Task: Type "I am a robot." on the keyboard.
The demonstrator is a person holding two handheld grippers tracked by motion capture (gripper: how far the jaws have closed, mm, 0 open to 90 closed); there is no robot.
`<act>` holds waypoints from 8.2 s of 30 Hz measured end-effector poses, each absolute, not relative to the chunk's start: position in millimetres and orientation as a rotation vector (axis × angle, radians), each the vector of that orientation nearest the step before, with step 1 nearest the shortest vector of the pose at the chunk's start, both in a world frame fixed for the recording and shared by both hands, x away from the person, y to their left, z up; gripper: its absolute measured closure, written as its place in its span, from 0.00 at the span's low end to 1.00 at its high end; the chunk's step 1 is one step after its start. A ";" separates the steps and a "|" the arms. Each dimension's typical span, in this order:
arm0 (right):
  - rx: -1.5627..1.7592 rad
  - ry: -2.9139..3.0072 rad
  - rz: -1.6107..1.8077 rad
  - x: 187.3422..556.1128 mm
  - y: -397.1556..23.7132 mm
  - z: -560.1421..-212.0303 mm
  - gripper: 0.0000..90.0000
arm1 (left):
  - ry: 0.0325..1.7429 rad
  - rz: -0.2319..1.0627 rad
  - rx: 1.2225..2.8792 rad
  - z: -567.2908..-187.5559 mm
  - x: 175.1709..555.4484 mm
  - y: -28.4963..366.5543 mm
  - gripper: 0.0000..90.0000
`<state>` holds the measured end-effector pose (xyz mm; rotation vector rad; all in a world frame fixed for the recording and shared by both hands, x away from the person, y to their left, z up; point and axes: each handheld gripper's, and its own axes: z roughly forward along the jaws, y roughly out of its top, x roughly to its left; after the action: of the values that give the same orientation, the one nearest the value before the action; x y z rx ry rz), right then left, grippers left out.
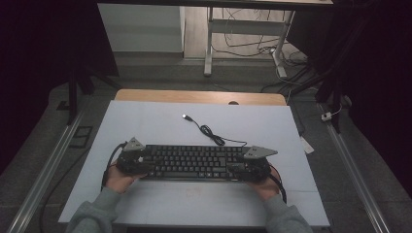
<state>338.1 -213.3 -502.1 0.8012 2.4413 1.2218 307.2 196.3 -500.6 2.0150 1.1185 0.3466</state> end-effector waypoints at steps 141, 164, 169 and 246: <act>0.789 2.447 1.211 338.0 -211.5 -503.0 0.51 | 0.915 0.269 2.146 -502.7 293.0 146.9 0.48; 0.787 2.454 1.206 338.3 -211.0 -503.7 0.51 | 0.859 0.244 2.225 -514.2 292.7 131.4 0.90; 0.786 2.456 1.204 338.2 -210.7 -504.0 0.51 | 0.852 0.243 2.240 -516.7 293.1 129.2 0.97; 0.780 2.457 1.211 337.8 -210.5 -503.3 0.50 | 1.131 0.319 2.018 -507.7 306.7 191.5 0.45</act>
<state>337.8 -210.5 -503.3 0.7796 2.4565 1.2112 306.7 191.5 -507.7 2.0181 1.1314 0.3189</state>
